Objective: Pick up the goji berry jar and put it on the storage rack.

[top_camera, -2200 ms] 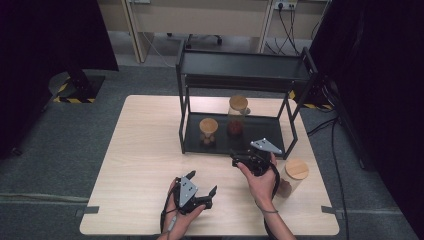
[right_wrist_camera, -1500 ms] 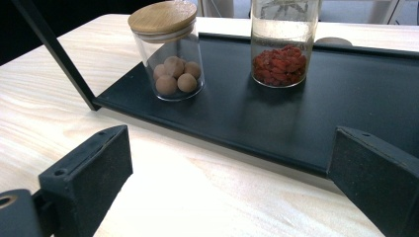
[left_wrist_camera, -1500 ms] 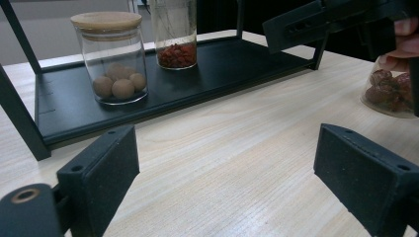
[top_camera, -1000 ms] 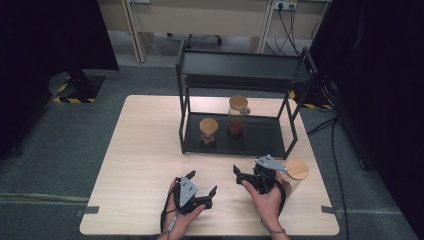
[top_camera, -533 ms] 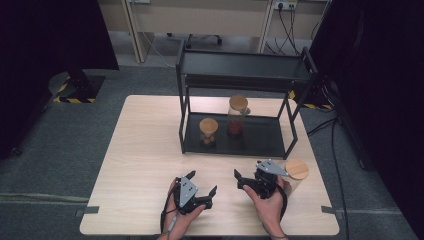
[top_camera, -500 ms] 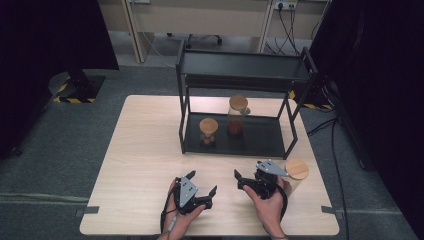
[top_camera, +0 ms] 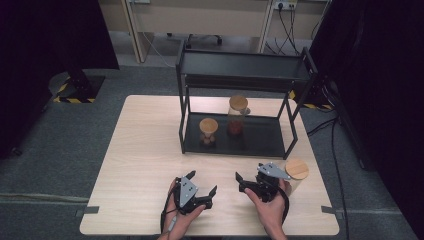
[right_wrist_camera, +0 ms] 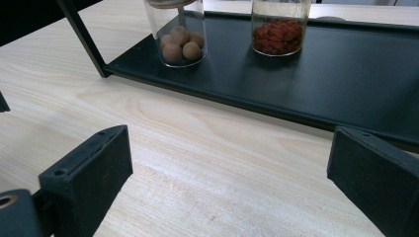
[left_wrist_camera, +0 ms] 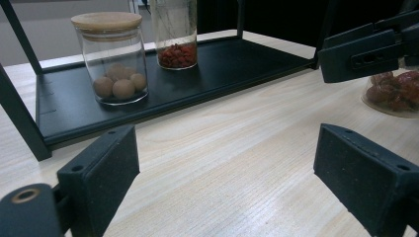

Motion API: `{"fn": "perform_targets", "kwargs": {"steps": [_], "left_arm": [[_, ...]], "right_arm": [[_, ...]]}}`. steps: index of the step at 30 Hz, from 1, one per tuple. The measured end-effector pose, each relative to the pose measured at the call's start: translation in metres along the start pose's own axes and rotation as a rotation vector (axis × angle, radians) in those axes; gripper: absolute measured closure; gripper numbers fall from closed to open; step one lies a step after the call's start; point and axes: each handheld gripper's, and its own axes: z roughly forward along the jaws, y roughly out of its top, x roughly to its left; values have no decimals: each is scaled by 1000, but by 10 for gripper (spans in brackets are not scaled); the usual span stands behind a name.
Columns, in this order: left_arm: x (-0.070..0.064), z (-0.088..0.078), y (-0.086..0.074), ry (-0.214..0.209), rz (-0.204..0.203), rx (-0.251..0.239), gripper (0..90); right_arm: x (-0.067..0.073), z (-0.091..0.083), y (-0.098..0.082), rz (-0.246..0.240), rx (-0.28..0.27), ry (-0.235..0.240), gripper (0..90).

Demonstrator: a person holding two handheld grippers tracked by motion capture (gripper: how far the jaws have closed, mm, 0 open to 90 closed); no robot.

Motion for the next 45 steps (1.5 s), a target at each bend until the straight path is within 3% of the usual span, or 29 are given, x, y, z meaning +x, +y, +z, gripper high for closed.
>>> {"fn": "perform_targets", "kwargs": {"steps": [45], "left_arm": [[0, 0, 0, 3, -2, 1, 98]], "right_arm": [[14, -38, -17, -10, -15, 41, 40]]}}
